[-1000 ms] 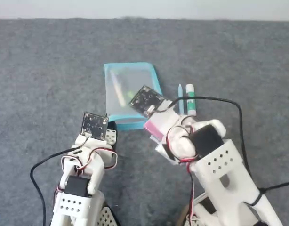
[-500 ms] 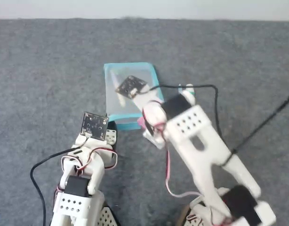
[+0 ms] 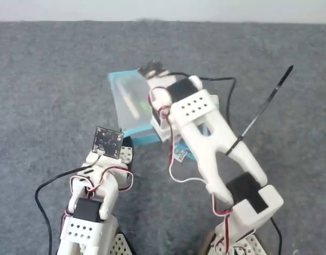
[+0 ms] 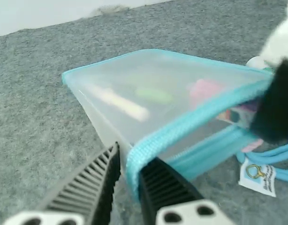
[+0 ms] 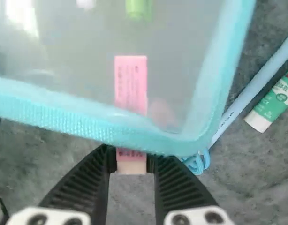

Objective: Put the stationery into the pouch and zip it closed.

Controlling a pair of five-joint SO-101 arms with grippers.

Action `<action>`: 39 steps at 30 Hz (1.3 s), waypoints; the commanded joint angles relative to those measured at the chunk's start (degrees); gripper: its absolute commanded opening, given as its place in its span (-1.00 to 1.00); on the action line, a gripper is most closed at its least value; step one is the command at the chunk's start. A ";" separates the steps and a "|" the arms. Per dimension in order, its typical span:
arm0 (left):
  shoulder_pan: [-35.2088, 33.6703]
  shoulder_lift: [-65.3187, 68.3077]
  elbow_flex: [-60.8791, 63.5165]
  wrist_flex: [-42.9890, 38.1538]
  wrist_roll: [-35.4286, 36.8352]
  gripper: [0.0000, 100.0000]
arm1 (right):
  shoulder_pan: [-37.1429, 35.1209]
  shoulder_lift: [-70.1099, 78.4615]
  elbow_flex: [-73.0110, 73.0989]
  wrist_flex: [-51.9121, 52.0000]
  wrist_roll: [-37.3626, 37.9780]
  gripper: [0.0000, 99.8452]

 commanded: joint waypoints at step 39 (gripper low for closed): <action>-0.62 -0.88 -1.10 -1.32 -0.53 -0.98 | 2.51 -25.36 -5.98 -0.31 6.15 -0.31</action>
